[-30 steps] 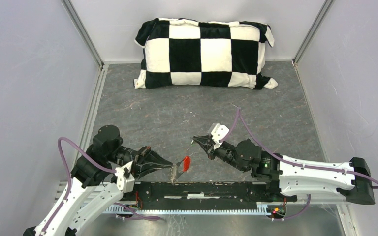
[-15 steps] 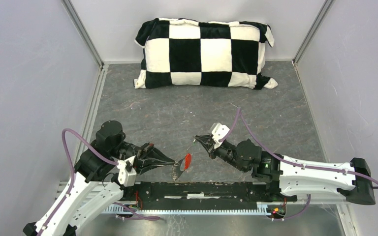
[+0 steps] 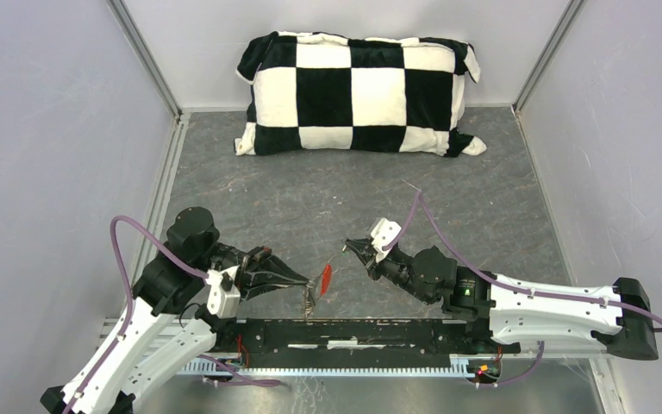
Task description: Put the keys on the keyring
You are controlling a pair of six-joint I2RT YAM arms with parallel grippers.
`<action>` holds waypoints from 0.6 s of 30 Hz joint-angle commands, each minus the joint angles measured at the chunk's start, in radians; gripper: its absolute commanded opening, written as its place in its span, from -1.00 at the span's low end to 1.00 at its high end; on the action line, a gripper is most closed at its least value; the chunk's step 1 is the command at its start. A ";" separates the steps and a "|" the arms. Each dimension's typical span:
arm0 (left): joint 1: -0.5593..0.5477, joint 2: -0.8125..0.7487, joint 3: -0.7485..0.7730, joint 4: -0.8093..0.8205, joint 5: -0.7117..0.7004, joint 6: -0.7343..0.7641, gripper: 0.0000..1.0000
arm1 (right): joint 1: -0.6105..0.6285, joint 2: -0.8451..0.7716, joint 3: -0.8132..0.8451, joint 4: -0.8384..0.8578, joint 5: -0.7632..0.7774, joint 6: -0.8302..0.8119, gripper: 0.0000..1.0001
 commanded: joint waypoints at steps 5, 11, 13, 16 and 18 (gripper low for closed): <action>-0.003 0.024 0.044 0.085 0.035 -0.110 -0.96 | -0.004 -0.009 -0.022 0.011 0.027 0.011 -0.99; -0.003 0.055 0.041 0.164 -0.010 -0.226 -0.96 | -0.013 0.074 -0.040 -0.045 0.045 0.051 -0.99; -0.004 0.058 0.041 0.185 -0.017 -0.257 -0.96 | -0.017 0.121 -0.049 -0.051 0.044 0.072 -1.00; -0.003 0.055 0.038 0.223 -0.013 -0.291 -0.96 | -0.030 0.188 -0.071 -0.025 0.014 0.109 -1.00; -0.003 0.059 0.044 0.240 -0.007 -0.314 -0.96 | -0.048 0.229 -0.090 0.011 -0.036 0.133 -1.00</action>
